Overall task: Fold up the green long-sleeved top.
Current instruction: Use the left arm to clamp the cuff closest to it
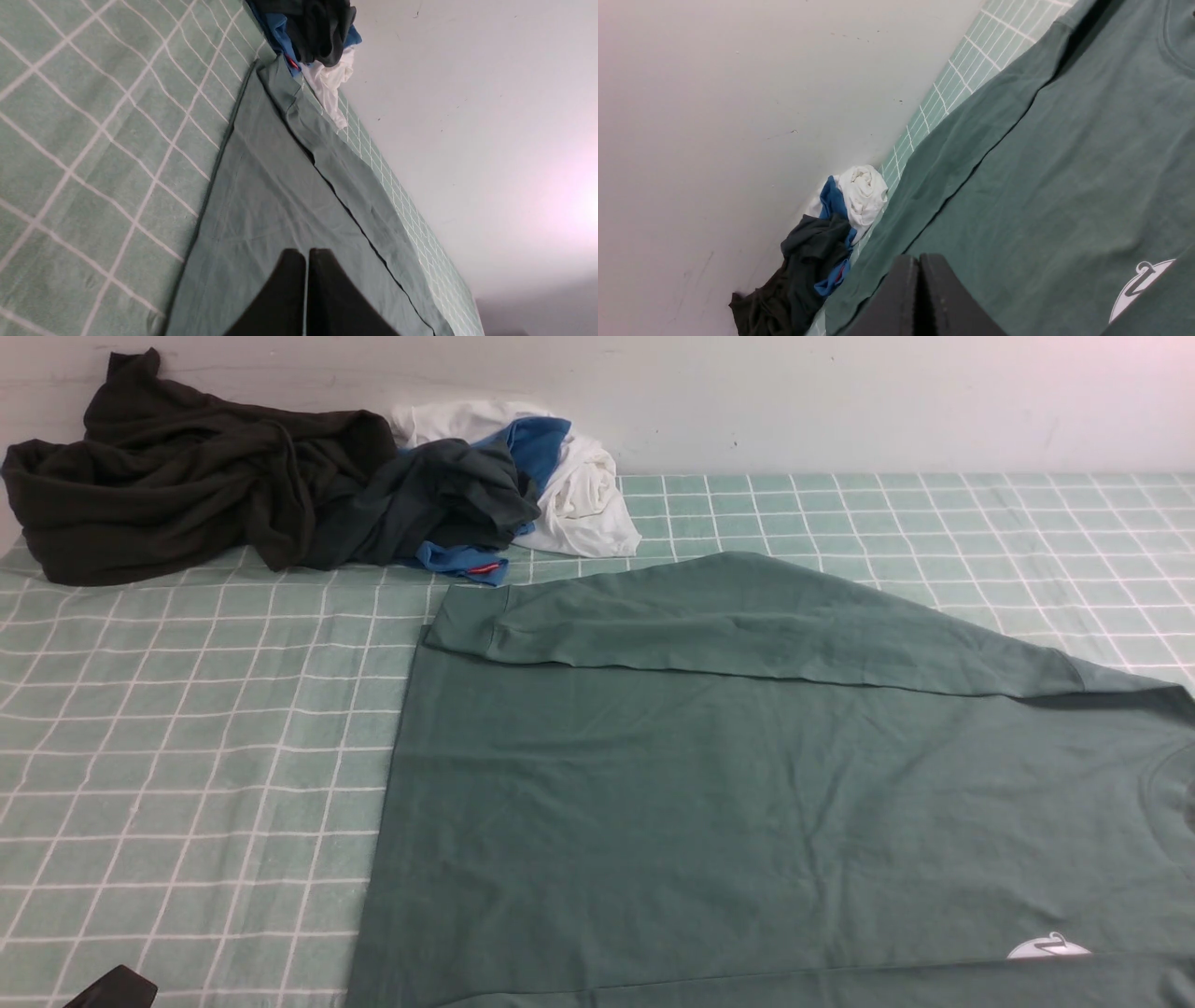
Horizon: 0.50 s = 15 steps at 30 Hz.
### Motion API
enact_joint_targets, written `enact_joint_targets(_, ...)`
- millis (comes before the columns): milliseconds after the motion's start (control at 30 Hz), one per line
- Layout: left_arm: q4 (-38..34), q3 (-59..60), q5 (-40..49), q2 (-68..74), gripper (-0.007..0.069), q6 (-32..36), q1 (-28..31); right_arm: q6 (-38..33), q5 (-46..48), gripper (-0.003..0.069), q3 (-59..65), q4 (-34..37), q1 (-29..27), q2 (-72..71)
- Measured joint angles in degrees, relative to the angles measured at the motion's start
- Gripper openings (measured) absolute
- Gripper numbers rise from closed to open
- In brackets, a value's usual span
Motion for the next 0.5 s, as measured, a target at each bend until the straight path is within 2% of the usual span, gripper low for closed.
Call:
enact_joint_targets(100,-1.64,0.00,-0.11,0.00,-0.0003,1.97,0.00,-0.75,-0.19,-0.0014,0.00,-1.70,0.00,0.00)
enact_joint_targets(233,-1.79,-1.45,2.66,0.00,-0.0003,10.32,0.00,-3.28,-0.25,-0.0014,0.00,-3.65,0.00,0.00)
enact_joint_targets(267,-1.87,-4.15,5.04,0.00,-0.0003,15.44,0.00,-6.61,-0.18,-0.0014,-0.05,-4.10,0.00,0.00)
enact_joint_targets(300,-1.92,-4.56,5.33,0.00,-0.0003,16.88,0.00,-7.12,-0.11,-0.0014,-0.20,-4.16,0.00,0.00)
enact_joint_targets(333,-1.82,-9.02,7.34,0.40,-0.0003,22.97,0.00,-12.91,0.88,-0.0014,-1.93,-4.39,0.00,0.00)
enact_joint_targets(433,0.73,-15.02,10.88,4.74,-0.0003,28.49,0.00,-19.88,1.42,-0.0014,-6.60,-4.82,0.00,1.20)
enact_joint_targets(500,6.97,-21.00,15.12,12.12,-0.0003,30.99,0.00,-25.17,2.07,-0.0014,-12.80,-6.38,0.00,6.49)
